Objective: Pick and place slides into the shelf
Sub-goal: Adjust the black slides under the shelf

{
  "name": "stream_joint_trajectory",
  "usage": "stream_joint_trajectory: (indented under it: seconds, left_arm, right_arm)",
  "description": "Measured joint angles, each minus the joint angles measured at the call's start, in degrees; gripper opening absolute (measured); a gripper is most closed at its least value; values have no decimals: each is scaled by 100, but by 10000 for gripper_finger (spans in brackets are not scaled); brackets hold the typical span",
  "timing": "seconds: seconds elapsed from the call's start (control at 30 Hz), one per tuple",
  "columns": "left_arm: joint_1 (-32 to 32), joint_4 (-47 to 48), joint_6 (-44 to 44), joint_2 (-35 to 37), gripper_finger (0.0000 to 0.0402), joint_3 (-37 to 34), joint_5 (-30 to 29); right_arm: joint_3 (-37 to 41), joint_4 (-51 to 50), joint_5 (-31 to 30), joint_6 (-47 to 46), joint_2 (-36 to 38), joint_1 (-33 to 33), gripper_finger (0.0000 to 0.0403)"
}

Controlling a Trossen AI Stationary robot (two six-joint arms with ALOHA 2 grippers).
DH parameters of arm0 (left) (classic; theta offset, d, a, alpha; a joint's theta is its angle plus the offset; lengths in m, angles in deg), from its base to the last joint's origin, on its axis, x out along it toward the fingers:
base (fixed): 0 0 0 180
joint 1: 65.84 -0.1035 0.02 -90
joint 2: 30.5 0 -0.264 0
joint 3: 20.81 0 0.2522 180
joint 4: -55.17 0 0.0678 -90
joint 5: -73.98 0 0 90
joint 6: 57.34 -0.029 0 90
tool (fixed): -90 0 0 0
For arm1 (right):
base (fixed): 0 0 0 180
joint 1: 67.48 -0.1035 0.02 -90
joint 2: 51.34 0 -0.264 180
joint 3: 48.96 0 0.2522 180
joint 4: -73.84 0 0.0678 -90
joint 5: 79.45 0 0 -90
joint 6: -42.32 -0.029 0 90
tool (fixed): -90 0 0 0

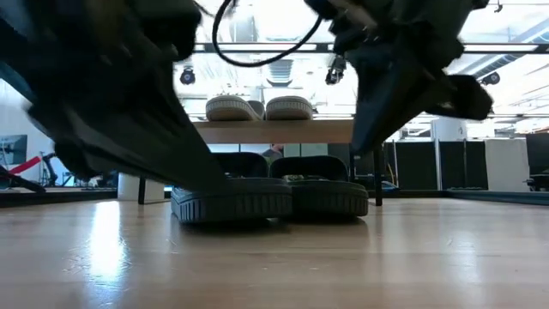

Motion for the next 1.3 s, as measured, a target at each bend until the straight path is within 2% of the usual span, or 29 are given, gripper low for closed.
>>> stream_joint_trajectory:
  seconds: [0.23,0.4,0.5,0.6,0.7,0.8,0.93,1.03,1.17,1.3]
  left_arm:
    - [-332,108,11,-88,0,-107,34]
    - [-375,987,93,101,0,-158,-71]
    - [-398,1734,490,298,0,-204,-97]
    - [-483,2272,746,439,0,-312,-439]
    - [-679,2282,691,574,0,-405,-660]
    - [-957,2024,238,588,0,-508,-668]
    - [-1214,1641,-126,687,0,-653,-313]
    - [-1139,1662,-124,817,0,-728,-166]
    - [-723,1837,8,1088,0,-758,-71]
    - [-258,2465,883,1375,0,-758,-179]
  right_arm:
    - [1,-316,-99,-275,89,-191,8]
    - [4,-706,-112,-565,101,-336,8]
    - [4,-799,-138,-674,101,-387,8]
    - [4,-853,-229,-759,101,-405,8]
    - [4,-863,-282,-781,103,-405,8]
    - [4,-870,-301,-781,103,-405,8]
    - [4,-856,-216,-783,103,-405,8]
    - [4,-829,42,-783,103,-411,8]
    - [11,-723,93,-707,51,-411,8]
    - [67,-595,69,-404,-21,-184,8]
